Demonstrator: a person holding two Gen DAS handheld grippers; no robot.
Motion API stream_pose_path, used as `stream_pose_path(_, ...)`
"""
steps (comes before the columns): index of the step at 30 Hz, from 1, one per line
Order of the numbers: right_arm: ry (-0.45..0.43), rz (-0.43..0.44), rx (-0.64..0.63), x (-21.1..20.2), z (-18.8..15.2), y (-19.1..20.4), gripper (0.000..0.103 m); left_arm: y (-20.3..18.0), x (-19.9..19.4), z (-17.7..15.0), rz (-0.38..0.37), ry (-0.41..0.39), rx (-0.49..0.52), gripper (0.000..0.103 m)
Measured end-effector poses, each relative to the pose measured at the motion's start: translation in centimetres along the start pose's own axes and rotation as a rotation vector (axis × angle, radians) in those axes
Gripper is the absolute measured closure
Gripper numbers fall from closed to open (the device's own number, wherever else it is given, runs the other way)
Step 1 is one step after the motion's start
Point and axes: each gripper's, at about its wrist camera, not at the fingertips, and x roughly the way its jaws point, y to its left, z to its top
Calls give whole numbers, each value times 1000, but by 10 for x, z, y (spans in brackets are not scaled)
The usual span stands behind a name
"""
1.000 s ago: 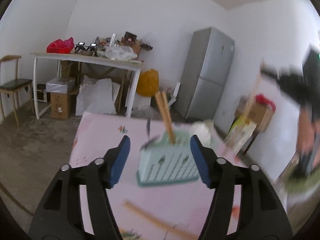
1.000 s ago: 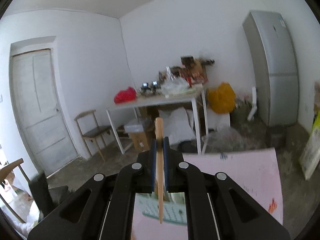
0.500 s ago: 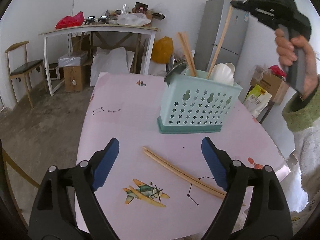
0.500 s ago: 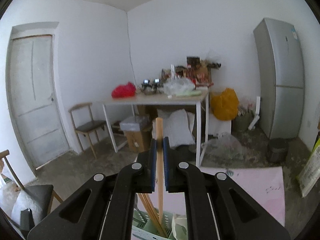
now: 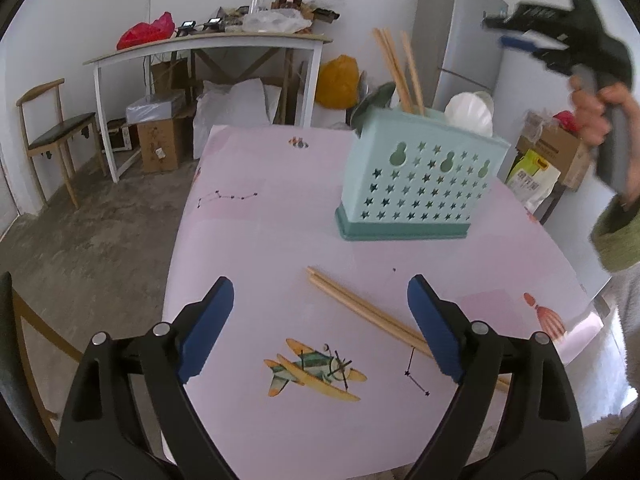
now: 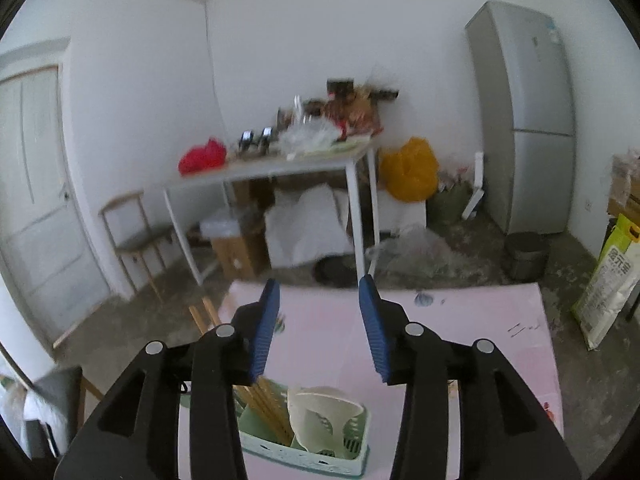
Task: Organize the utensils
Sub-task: 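Open the right gripper to drop the chopstick into the green holder, then move both grippers down toward the two wooden chopsticks on the table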
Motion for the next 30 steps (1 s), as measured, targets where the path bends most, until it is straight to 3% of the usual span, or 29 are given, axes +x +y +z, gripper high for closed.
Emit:
stream_pose_path(3,-61,32,16,-37,1,-1,62,-1,3,-2,18,17,9,18)
stream_pose_path(7,-62,92,-22,-70,-24,11,61,-5,7,-5,28,36,22,18)
stream_pose_path(10,16,137,-36,-72,-59,20,61,-11,15,-5,45,61,46,18)
stream_pose_path(15,310,155,46,-40,-146,24,61,-24,38,-5,59,122,83,18)
stream_pose_path(18,403,156,112,-31,-181,17,61,-34,50,-8,64,152,113,18)
stream_pose_path(24,468,166,172,-25,-211,8,61,-49,64,-22,98,208,166,18)
stream_pose_path(30,479,191,170,-23,-212,7,62,-50,60,-25,123,201,174,18)
